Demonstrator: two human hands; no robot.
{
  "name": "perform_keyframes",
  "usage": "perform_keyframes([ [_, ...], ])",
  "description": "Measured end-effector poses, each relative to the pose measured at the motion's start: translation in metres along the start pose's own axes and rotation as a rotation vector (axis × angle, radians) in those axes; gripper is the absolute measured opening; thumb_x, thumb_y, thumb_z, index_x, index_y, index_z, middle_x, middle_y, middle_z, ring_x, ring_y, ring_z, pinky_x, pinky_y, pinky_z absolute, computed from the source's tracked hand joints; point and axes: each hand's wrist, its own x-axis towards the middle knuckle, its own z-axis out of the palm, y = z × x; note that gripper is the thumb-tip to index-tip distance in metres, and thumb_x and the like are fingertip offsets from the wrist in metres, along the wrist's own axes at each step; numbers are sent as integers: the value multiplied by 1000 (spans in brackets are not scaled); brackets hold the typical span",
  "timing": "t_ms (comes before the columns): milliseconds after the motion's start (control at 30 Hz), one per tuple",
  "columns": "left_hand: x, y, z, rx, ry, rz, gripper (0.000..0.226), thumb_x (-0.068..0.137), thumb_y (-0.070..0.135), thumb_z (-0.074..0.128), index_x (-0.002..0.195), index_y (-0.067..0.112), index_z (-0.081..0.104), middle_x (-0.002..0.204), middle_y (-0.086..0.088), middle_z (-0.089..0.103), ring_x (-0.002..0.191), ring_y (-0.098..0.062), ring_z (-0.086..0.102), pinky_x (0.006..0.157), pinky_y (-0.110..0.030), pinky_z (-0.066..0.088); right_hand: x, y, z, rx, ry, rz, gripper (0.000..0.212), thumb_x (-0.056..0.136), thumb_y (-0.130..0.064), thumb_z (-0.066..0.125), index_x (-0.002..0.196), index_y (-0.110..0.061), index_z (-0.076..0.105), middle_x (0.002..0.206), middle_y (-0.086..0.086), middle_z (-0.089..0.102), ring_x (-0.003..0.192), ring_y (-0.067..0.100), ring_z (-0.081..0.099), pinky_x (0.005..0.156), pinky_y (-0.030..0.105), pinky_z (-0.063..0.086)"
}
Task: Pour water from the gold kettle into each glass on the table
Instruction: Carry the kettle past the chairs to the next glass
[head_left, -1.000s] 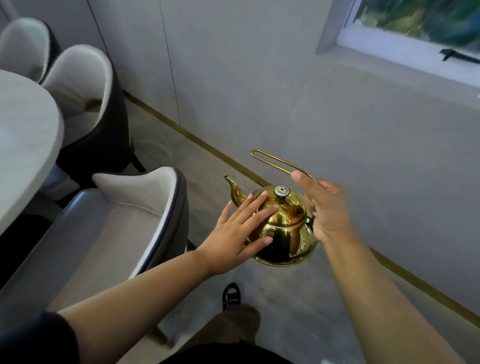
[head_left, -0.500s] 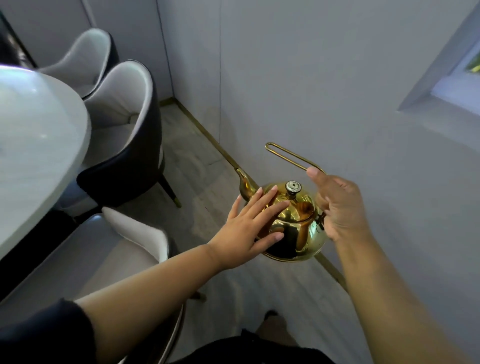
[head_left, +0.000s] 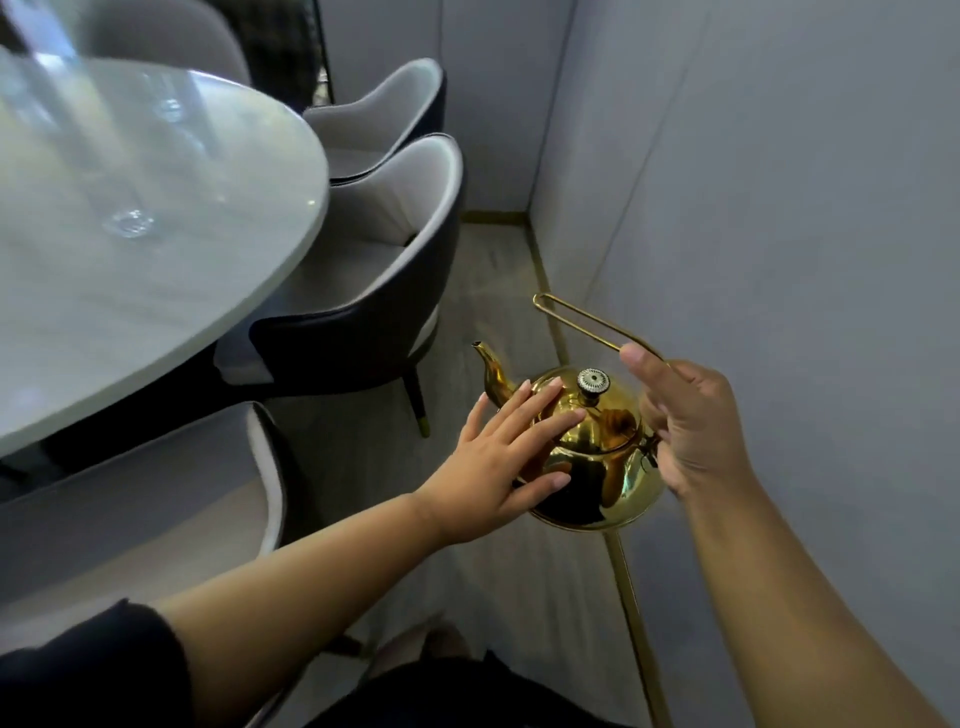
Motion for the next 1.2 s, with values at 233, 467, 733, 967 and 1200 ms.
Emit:
perform_keyframes([
  [233, 58, -67, -25, 20, 88, -165, 56, 93, 53, 35, 144, 44, 15, 156, 18, -3, 145, -8, -9, 113, -40, -14, 116, 19, 40, 74, -171, 89, 56, 80, -11, 64, 28, -18, 43, 29, -11, 34, 25, -1, 34, 36, 10, 34],
  [467, 105, -147, -82, 56, 175, -289, 56, 92, 55, 36, 144, 45, 16, 156, 17, -2, 144, -8, -9, 112, -40, -14, 229, 33, 118, 99, -368, 136, 53, 70, -17, 75, 31, -19, 41, 31, -13, 30, 27, 0, 26, 36, 12, 30],
  [733, 137, -231, -159, 176, 256, -416, 59, 92, 56, 32, 146, 43, 9, 156, 16, -8, 144, -8, -13, 114, -45, -13, 330, 40, 226, 107, -549, 152, 51, 65, -28, 76, 31, -20, 39, 32, -13, 27, 31, 1, 19, 36, 13, 23],
  [967, 147, -310, -207, 226, 326, -542, 60, 93, 56, 31, 146, 42, 6, 155, 15, -9, 144, -9, -13, 114, -42, -14, 403, 66, 323, 76, -715, 182, 51, 67, -25, 79, 32, -19, 42, 32, -13, 29, 31, 2, 21, 37, 14, 25],
  [1200, 151, -396, -242, 245, 456, -689, 59, 93, 59, 25, 145, 44, 4, 157, 10, -12, 144, -9, -11, 115, -46, -10, 472, 95, 427, 65, -1003, 261, 47, 48, -39, 88, 43, -18, 47, 34, -12, 35, 31, 4, 27, 42, 16, 31],
])
